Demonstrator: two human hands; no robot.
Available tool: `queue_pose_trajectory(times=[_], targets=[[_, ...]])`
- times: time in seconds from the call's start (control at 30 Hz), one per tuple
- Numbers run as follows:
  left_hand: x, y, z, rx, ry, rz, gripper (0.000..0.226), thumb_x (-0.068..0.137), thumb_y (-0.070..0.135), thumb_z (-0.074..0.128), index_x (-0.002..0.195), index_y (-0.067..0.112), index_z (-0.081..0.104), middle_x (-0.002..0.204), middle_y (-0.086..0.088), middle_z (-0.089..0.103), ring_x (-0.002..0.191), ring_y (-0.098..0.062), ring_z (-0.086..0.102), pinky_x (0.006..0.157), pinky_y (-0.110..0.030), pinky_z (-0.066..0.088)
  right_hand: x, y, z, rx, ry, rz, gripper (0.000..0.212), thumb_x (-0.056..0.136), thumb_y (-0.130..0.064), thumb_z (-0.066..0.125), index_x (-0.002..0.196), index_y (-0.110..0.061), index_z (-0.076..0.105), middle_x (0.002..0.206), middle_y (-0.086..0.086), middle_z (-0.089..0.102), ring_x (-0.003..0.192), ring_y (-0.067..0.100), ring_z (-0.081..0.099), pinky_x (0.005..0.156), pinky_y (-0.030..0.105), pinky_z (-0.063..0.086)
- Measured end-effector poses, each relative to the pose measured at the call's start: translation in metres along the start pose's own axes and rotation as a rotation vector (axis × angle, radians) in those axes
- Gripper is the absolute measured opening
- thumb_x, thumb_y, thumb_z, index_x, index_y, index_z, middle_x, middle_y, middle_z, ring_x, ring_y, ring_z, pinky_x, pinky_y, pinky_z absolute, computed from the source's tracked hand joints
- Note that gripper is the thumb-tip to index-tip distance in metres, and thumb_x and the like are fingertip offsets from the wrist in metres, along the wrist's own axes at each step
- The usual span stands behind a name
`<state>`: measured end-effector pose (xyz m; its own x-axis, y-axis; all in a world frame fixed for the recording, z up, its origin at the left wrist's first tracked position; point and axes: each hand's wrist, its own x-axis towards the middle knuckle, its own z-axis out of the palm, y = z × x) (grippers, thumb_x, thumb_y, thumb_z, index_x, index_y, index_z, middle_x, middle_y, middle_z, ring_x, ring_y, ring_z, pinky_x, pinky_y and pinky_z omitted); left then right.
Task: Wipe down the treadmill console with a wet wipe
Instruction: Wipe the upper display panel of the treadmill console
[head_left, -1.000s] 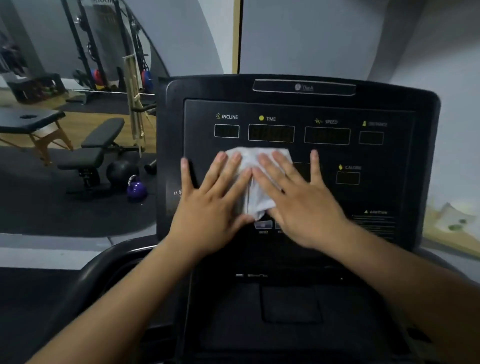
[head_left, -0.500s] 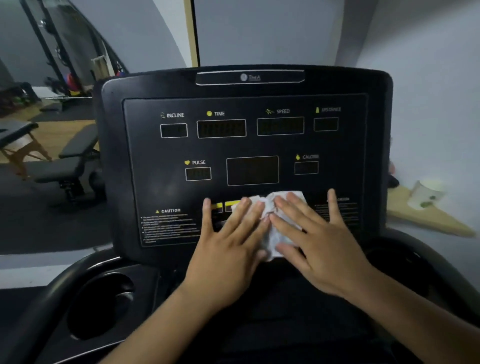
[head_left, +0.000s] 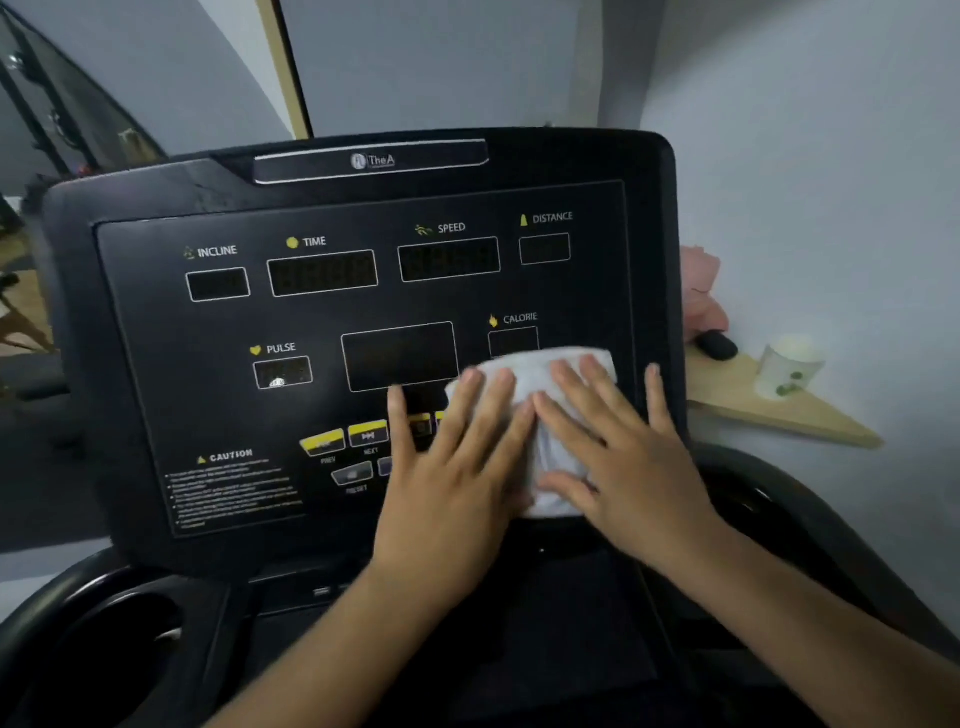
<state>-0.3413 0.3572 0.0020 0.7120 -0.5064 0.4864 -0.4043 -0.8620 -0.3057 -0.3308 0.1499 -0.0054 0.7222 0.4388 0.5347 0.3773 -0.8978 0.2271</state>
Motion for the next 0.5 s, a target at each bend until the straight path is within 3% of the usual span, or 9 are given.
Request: queue_pose_trajectory(times=[0.13,0.33,0.5], targets=[[0.014,0.002,-0.001,0.03,-0.028,0.025,0.074,0.09,0.056,0.043,0.155,0.024,0.029,0.165,-0.005,0.017,0.153,-0.029,0.011,0.11,-0.077,0.005,0.002,0.023,0.0,-0.022,0.026,-0.064,0.074,0.087,-0.061,0.046,0.149,-0.022,0.035,0.16,0.003,0.021,0.149,0.022,0.019,0.111,0.072,0.013],[0.145,-0.015,-0.046,0.125,0.008,-0.033,0.094,0.088,0.073,0.025,0.159,0.015,0.005,0.167,-0.007,0.002,0.154,-0.027,-0.003,0.108,-0.075,-0.009,0.102,0.104,-0.051,-0.019,-0.007,0.048,0.094,0.081,-0.079,0.027,0.156,-0.026,0.008,0.165,0.0,-0.001,0.151,0.02,-0.003,0.114,0.069,0.0],[0.147,-0.001,-0.048,0.097,0.015,-0.02,0.094,0.087,0.068,0.036,0.158,0.012,0.007,0.167,-0.008,0.003,0.154,-0.027,-0.002,0.111,-0.074,-0.007,0.088,0.107,-0.039,0.051,0.091,0.017,0.083,0.089,-0.061,0.041,0.156,-0.019,0.014,0.165,0.005,0.005,0.152,0.023,0.001,0.117,0.063,0.005]])
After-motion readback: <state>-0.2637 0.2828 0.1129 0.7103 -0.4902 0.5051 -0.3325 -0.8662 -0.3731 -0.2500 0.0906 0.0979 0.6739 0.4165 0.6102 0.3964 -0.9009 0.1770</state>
